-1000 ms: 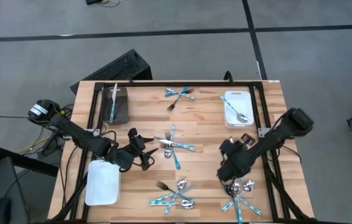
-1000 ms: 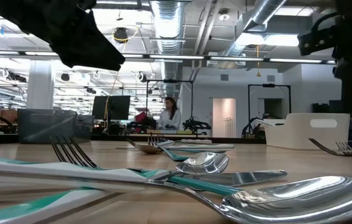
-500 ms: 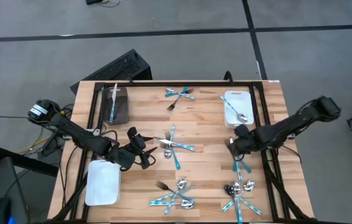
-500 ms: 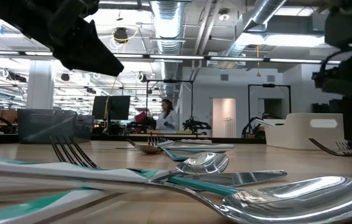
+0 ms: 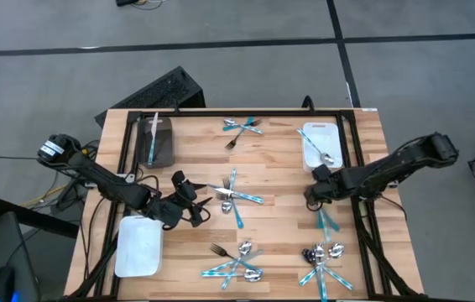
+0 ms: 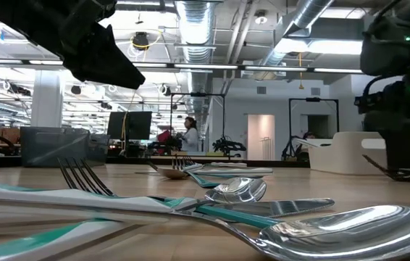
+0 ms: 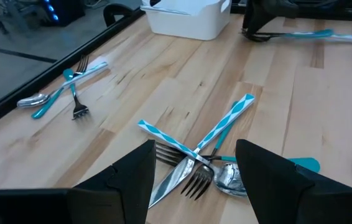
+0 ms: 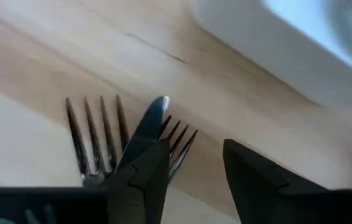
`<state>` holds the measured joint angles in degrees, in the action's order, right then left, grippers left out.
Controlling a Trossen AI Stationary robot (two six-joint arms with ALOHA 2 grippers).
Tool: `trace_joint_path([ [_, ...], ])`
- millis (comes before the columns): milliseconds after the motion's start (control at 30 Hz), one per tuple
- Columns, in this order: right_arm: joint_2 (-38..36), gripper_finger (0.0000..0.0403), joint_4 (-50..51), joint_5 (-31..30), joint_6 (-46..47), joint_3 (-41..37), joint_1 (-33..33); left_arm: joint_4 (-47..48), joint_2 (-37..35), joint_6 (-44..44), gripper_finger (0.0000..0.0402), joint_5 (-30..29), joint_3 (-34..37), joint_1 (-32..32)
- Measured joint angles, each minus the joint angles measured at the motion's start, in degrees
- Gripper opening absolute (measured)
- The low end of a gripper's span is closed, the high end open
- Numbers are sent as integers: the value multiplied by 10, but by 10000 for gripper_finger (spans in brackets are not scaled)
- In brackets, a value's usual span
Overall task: Sort silverware by color (type)
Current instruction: Put the blue fork into the left white bin
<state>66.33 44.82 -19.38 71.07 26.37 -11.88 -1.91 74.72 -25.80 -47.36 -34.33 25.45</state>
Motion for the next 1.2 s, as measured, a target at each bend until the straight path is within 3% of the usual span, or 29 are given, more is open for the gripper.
trace_joint_path([
  [200, 17, 161, -52, 15, -26, 0, 1, 0, 0, 0, 210, 0, 0, 0],
  [500, -12, 131, -27, 15, -63, 11, -1, 14, 0, 7, 210, -13, 0, -6],
  [667, -24, 128, -15, 60, -101, 18, -1, 16, 0, 29, 210, -25, 0, -38],
  [867, -22, 128, -22, 53, -96, 18, 9, 16, 0, 27, 210, -20, 0, -85],
  [1033, -22, 138, -27, 49, -91, 14, 24, 16, 0, 28, 210, 4, 0, -108],
  [1200, -22, 180, -52, 40, -60, -12, 29, 16, 0, 41, 210, 10, 0, -111],
])
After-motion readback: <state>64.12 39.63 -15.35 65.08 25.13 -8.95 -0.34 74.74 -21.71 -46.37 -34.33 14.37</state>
